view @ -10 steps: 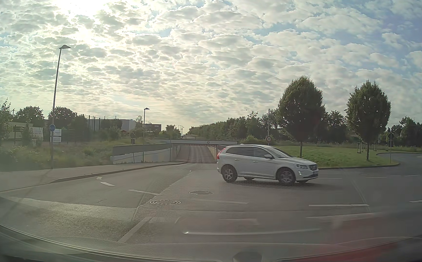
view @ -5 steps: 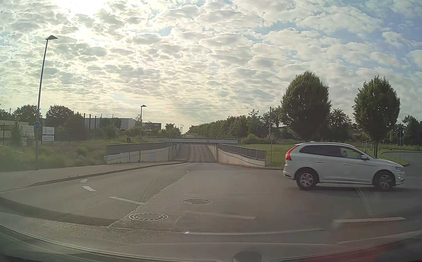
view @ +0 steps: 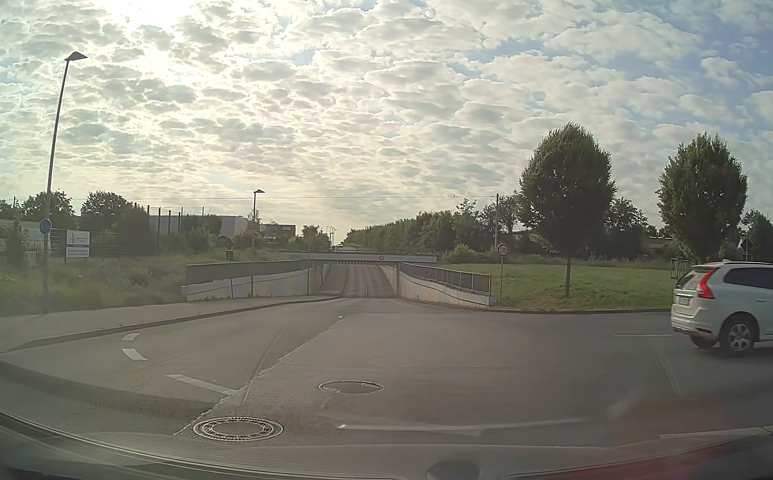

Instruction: Follow the waypoints while adhering to traffic rules and regulations

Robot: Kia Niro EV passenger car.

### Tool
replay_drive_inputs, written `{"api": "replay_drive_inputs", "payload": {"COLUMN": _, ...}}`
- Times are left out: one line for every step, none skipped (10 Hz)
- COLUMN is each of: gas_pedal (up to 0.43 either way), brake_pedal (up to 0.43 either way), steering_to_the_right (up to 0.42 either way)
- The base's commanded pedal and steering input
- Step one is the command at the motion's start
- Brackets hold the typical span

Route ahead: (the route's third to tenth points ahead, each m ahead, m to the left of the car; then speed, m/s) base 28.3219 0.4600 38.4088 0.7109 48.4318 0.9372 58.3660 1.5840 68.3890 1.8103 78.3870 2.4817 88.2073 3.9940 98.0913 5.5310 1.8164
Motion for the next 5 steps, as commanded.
{"api": "replay_drive_inputs", "payload": {"gas_pedal": 0.0, "brake_pedal": 0.378, "steering_to_the_right": 0.001}}
{"api": "replay_drive_inputs", "payload": {"gas_pedal": 0.0, "brake_pedal": 0.372, "steering_to_the_right": 0.001}}
{"api": "replay_drive_inputs", "payload": {"gas_pedal": 0.0, "brake_pedal": 0.372, "steering_to_the_right": 0.001}}
{"api": "replay_drive_inputs", "payload": {"gas_pedal": 0.0, "brake_pedal": 0.372, "steering_to_the_right": 0.001}}
{"api": "replay_drive_inputs", "payload": {"gas_pedal": 0.0, "brake_pedal": 0.372, "steering_to_the_right": 0.001}}
